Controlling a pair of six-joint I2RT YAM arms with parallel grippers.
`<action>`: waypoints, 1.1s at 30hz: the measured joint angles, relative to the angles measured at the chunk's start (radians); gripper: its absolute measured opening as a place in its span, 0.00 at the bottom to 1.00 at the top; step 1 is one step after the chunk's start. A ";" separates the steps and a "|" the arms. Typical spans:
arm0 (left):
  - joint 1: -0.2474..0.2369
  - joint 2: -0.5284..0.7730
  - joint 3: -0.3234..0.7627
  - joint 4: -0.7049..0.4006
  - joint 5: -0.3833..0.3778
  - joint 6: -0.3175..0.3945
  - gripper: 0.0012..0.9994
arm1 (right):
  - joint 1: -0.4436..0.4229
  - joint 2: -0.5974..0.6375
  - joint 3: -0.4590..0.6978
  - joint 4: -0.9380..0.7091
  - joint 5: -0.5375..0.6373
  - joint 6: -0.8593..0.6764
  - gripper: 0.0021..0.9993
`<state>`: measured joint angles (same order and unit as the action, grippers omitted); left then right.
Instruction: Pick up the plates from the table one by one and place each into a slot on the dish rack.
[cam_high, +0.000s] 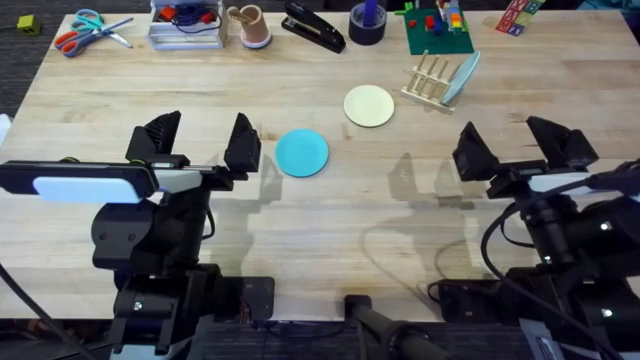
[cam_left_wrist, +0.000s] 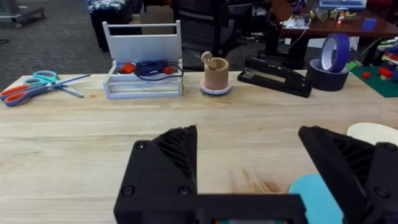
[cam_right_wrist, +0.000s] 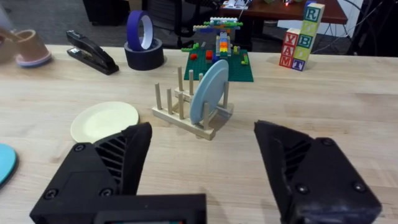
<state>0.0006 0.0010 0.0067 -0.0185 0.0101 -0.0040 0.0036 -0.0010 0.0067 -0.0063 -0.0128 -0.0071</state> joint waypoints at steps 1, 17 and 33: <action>0.000 0.000 0.000 0.000 0.000 0.000 0.99 | 0.000 0.000 0.000 0.000 0.000 0.000 0.99; -0.003 0.000 0.003 0.008 0.000 0.000 0.99 | 0.000 0.000 0.000 0.005 -0.002 0.000 1.00; -0.003 0.070 0.388 -0.322 0.000 0.001 0.99 | 0.000 0.114 0.355 -0.213 -0.003 0.000 1.00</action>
<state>-0.0024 0.0705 0.3951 -0.3406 0.0098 -0.0030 0.0036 0.1127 0.3614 -0.2194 -0.0162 -0.0067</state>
